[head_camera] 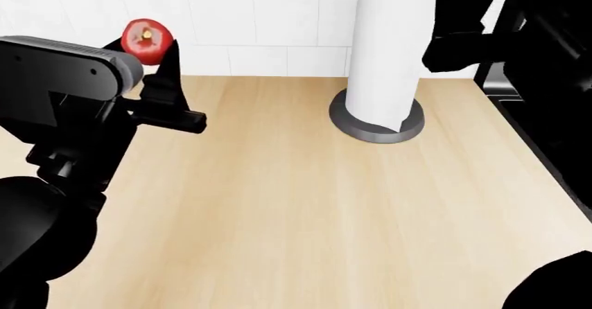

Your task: Pick the brussel sprout, cherry from the counter and place them in the cabinet. Then close the cabinet.

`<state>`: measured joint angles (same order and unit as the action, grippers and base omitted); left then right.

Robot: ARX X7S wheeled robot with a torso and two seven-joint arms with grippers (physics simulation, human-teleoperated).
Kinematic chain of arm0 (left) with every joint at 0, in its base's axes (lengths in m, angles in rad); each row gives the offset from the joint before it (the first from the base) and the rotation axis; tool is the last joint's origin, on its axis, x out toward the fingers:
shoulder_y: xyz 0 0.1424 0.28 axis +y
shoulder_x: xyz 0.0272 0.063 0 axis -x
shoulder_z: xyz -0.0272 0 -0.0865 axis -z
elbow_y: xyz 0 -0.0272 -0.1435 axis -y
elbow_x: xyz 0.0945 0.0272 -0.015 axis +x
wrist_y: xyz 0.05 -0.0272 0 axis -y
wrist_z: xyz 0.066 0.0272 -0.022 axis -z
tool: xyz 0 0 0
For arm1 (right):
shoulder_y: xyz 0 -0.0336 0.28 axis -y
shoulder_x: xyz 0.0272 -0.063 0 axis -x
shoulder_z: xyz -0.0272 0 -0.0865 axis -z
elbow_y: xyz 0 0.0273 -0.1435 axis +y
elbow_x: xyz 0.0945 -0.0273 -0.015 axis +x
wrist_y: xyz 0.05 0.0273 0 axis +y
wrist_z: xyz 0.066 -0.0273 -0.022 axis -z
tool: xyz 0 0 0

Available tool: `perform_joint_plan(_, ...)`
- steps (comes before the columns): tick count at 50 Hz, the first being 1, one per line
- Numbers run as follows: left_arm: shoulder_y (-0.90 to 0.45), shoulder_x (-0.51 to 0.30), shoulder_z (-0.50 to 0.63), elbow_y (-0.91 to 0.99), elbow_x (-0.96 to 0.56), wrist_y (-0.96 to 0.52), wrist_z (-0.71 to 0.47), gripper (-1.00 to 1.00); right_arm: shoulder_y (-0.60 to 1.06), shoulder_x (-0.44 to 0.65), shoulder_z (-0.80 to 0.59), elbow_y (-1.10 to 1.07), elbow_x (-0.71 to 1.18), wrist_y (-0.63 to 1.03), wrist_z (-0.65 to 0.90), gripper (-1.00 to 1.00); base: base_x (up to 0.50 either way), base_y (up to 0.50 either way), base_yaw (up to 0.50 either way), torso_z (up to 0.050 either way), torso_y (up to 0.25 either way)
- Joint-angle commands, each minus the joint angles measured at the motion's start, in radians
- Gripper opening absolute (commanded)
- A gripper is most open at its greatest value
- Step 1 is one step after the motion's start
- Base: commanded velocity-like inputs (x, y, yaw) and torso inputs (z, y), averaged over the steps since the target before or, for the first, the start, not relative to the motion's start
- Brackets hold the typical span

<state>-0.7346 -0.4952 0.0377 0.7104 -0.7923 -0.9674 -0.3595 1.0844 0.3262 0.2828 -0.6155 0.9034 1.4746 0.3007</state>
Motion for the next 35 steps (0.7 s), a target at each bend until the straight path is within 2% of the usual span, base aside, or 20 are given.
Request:
perform_joint_plan(1,0.006,-0.001,-0.020,0.015,-0.023,-0.002,-0.028,-1.00,-0.064,0.016,0.081,-0.061,0.083,0.036,0.014,1.00,0.00,0.00,0.00,0.000,0.000)
perform_joint_plan(5,0.003,-0.002,-0.076,0.069,-0.072,-0.021,-0.066,-1.00,-0.069,0.020,0.082,-0.063,0.096,0.036,0.021,1.00,0.00,0.00,0.00,0.000,0.000)
perform_joint_plan(10,-0.103,-0.007,-0.218,0.167,-0.325,-0.129,-0.211,-1.00,-0.067,0.023,0.079,-0.063,0.112,0.040,0.035,1.00,0.00,0.00,0.00,0.000,0.000)
perform_joint_plan(14,-0.237,-0.037,-0.268,0.190,-0.544,-0.189,-0.371,-1.00,-0.063,0.025,0.074,-0.060,0.122,0.037,0.045,1.00,0.00,0.00,0.00,0.000,0.000)
perform_joint_plan(18,-0.361,-0.063,-0.257,0.179,-0.678,-0.207,-0.493,-1.00,-0.061,0.026,0.073,-0.058,0.130,0.034,0.052,1.00,0.00,0.00,0.00,0.000,0.000)
perform_joint_plan(25,-0.596,-0.098,-0.195,0.125,-0.827,-0.208,-0.650,-1.00,-0.058,0.031,0.067,-0.052,0.144,0.027,0.065,1.00,0.00,0.00,0.00,0.000,0.000)
perform_joint_plan(35,-0.824,-0.079,-0.100,0.025,-0.801,-0.228,-0.670,-1.00,-0.052,0.035,0.065,-0.048,0.174,0.028,0.089,1.00,0.00,0.00,0.00,0.000,0.000)
